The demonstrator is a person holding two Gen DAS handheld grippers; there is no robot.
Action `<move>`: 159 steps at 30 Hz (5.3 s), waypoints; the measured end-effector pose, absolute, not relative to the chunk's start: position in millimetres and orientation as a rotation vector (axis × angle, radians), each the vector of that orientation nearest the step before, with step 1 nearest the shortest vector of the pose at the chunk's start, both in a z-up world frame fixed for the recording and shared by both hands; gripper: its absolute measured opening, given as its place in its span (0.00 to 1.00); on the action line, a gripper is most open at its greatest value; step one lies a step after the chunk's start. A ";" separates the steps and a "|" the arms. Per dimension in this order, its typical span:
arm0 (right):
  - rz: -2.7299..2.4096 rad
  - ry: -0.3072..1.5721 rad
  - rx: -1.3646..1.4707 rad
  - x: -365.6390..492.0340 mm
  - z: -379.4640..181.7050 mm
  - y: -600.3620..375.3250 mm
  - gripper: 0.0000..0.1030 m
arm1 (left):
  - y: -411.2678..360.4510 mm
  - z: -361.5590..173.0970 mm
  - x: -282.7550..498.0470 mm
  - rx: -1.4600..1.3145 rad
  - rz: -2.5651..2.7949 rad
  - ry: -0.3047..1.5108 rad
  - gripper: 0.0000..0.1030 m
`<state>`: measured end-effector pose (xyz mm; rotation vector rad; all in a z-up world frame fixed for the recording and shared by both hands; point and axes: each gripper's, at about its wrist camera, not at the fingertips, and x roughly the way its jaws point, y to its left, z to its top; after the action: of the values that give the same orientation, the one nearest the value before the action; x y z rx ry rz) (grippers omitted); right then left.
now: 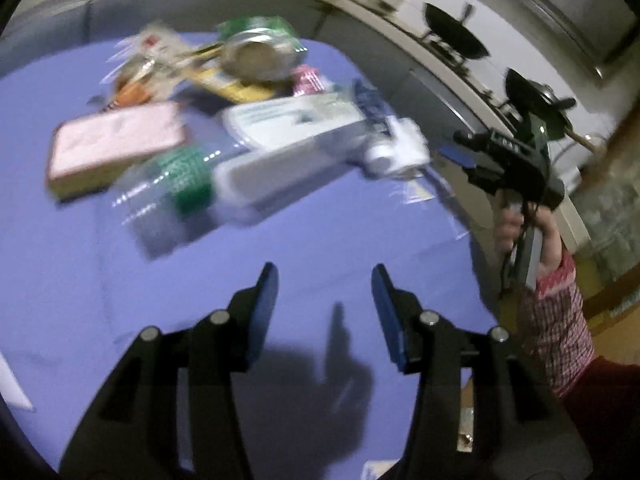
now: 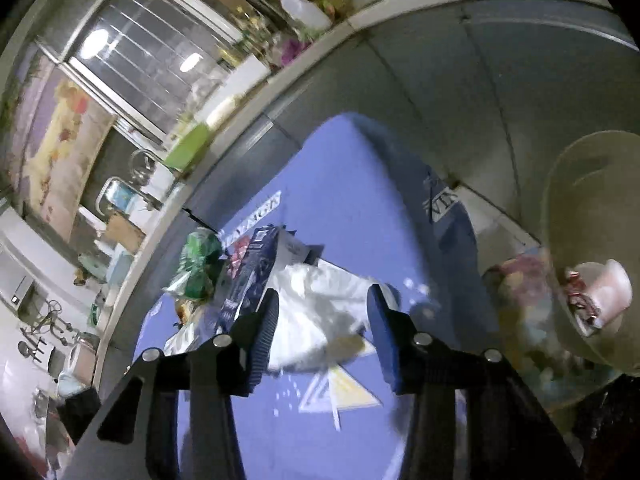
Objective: Collect trash
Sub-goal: 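Grasp the white tissue on the table with the right gripper, then pass the white tissue from the right gripper into the left gripper, then grasp the clear water bottle by its neck with the right gripper, then hold the water bottle in the right gripper while the left holds the tissue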
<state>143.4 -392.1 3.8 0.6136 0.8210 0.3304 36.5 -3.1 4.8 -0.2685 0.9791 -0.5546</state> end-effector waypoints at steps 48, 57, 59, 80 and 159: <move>0.762 0.924 0.149 -1.2 -31.4 -116.0 0.04 | 75.4 -38.5 35.8 -0.565 -0.572 1.010 0.08; 0.729 0.990 0.523 23.7 -38.4 -158.3 0.64 | 126.2 -31.8 28.8 -0.603 -0.436 0.942 0.08; 0.732 0.951 0.509 20.8 -34.1 -154.8 0.71 | 131.6 -33.5 27.3 -0.590 -0.414 0.943 0.08; 0.528 0.478 -0.940 8.8 23.7 -30.2 0.53 | 167.6 -45.2 20.3 -0.652 -0.401 0.918 0.09; 0.487 0.369 0.250 -23.1 116.0 -204.8 0.35 | 94.6 -17.8 5.9 -0.517 -0.486 0.950 0.09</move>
<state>-23.1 -204.8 116.0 0.2496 0.3687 0.4870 5.9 94.6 -17.8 -0.5173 0.9504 -0.4856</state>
